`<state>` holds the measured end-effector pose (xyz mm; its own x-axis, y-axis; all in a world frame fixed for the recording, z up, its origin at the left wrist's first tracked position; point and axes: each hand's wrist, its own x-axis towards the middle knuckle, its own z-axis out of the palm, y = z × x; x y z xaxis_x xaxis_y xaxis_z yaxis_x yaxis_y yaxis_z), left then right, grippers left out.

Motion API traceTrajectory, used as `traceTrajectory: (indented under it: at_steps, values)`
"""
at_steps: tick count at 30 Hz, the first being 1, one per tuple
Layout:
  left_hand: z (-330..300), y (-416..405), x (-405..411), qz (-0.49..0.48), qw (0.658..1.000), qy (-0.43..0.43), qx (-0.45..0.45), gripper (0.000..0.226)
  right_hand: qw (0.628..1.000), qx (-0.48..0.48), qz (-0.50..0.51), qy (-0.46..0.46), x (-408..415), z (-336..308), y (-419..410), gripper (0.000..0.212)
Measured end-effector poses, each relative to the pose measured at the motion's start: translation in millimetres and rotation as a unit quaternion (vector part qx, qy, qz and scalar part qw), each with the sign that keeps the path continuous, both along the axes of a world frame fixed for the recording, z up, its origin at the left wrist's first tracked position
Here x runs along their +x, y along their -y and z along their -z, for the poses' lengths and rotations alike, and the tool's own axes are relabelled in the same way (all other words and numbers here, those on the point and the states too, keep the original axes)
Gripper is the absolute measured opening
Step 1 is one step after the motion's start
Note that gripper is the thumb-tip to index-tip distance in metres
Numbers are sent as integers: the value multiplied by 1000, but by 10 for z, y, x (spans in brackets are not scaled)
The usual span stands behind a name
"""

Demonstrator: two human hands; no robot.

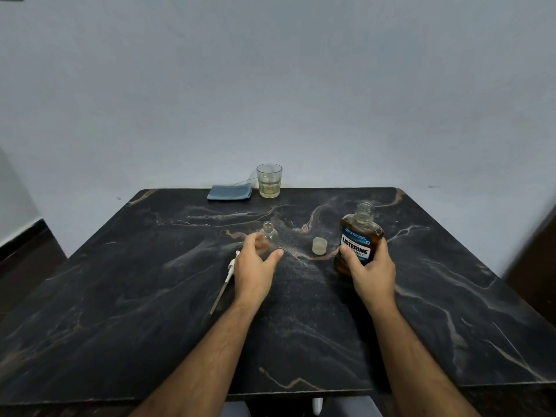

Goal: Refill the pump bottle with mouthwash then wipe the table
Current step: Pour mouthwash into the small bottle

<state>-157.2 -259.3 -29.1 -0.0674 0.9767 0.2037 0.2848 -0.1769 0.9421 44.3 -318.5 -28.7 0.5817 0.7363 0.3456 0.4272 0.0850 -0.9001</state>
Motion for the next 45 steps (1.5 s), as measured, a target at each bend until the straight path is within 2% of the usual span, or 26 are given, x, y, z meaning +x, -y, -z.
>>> traceTrajectory:
  at_steps: [5, 9, 11, 16, 19, 21, 25, 45]
  values:
    - [44, 139, 6, 73, 997, 38, 7, 46, 1000, -7, -5, -10, 1, -18, 5, 41]
    - [89, 289, -16, 122, 992, 35, 12, 49, 998, -20, -51, -28, 12, -47, 71, 46]
    - [96, 330, -34, 135, 990, 33, 6, 51, 996, -31, -82, -13, 6, -93, 157, 50]
    - [118, 406, -98, 177, 984, 22, -1, 52, 983, -62, -168, 47, -11, -268, 502, 39]
    - [114, 431, -132, 201, 979, 10, -4, 56, 973, -85, -205, 68, 3, -328, 683, 40]
    - [91, 432, -156, 218, 976, 0, 1, 59, 967, -102, -206, 112, 14, -363, 768, 42]
    - [-14, 457, -227, 259, 965, -28, -2, 62, 949, -147, -213, 179, 52, -440, 878, 33]
    - [-184, 622, -443, 286, 957, -40, 20, 61, 908, -198, -233, 287, 37, -721, 1002, 29]
